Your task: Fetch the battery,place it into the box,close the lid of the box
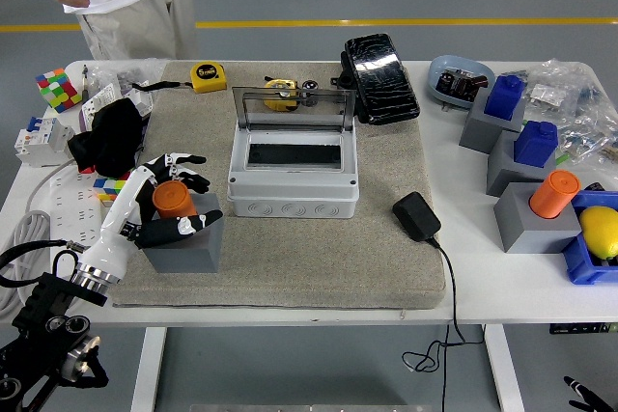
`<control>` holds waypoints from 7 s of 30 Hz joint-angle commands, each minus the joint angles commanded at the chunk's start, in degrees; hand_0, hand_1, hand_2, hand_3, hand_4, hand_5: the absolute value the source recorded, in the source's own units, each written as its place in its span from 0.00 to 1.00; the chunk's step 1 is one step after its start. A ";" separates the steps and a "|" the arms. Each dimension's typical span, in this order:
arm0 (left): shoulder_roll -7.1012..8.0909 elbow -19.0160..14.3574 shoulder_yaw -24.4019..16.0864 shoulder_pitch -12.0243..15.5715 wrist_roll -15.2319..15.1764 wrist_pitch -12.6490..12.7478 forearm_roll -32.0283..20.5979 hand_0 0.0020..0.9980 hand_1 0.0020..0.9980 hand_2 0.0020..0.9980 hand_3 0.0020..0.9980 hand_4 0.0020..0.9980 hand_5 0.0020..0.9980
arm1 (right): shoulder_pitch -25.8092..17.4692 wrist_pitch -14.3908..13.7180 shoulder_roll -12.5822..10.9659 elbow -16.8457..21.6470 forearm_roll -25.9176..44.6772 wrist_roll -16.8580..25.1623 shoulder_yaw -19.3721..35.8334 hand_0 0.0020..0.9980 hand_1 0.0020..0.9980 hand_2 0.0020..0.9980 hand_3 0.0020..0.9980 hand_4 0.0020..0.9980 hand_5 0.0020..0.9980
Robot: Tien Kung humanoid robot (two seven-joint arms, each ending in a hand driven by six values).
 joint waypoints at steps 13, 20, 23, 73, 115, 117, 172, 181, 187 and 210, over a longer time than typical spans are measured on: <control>-0.21 0.63 0.77 -0.78 0.86 0.56 -0.14 0.14 0.24 0.36 0.50 0.91 0.00 | 0.06 -0.07 0.04 0.01 0.28 0.00 -0.19 0.65 0.70 0.68 0.58 0.95 0.53; -0.37 1.04 1.24 -1.29 0.68 0.96 0.21 0.10 0.16 0.27 0.36 0.81 0.00 | 0.09 -0.10 0.00 -0.01 0.33 -0.04 -0.20 0.65 0.70 0.68 0.58 0.95 0.53; -0.63 1.40 1.56 -1.58 0.36 1.22 0.26 0.10 0.16 0.27 0.36 0.81 0.00 | 0.10 -0.13 0.02 -0.01 0.36 -0.02 -0.28 0.65 0.70 0.68 0.58 0.95 0.53; -1.87 4.22 25.41 -35.64 29.54 3.21 33.00 0.08 0.09 0.19 0.21 0.61 0.00 | -0.13 -0.71 0.60 -0.09 2.51 -0.17 -2.82 0.65 0.70 0.68 0.57 0.94 0.52; -11.43 13.77 29.26 -41.68 35.78 10.47 33.36 0.16 0.19 0.26 0.34 0.79 0.00 | -0.32 -0.81 0.99 -0.10 3.72 0.06 -4.74 0.65 0.70 0.68 0.57 0.94 0.52; -11.52 13.97 29.30 -41.72 35.36 10.65 33.23 0.16 0.19 0.26 0.34 0.79 0.00 | -0.32 -0.79 0.98 -0.13 3.75 0.04 -4.79 0.65 0.70 0.68 0.57 0.94 0.52; -10.88 10.12 26.97 -40.30 32.91 11.49 32.01 0.41 0.46 0.43 0.51 0.91 0.00 | -0.23 -0.69 1.01 -0.11 3.94 0.17 -4.94 0.65 0.70 0.68 0.57 0.94 0.52; -9.70 6.32 21.36 -39.12 26.64 14.30 32.52 0.55 0.69 0.68 0.74 1.00 0.16 | -0.31 -0.61 0.90 -0.18 3.95 0.12 -4.99 0.65 0.70 0.68 0.57 0.94 0.52; -9.61 9.43 18.12 -39.36 26.07 13.18 31.76 0.77 0.85 0.85 0.86 1.00 0.58 | -0.17 -0.77 1.00 -0.08 3.98 0.18 -4.91 0.65 0.70 0.68 0.57 0.94 0.52; -6.62 7.49 19.97 -36.02 34.59 5.63 29.58 0.77 0.85 0.83 0.85 1.00 0.77 | -0.18 -0.69 0.65 -0.19 3.75 0.13 -4.46 0.65 0.70 0.68 0.57 0.94 0.52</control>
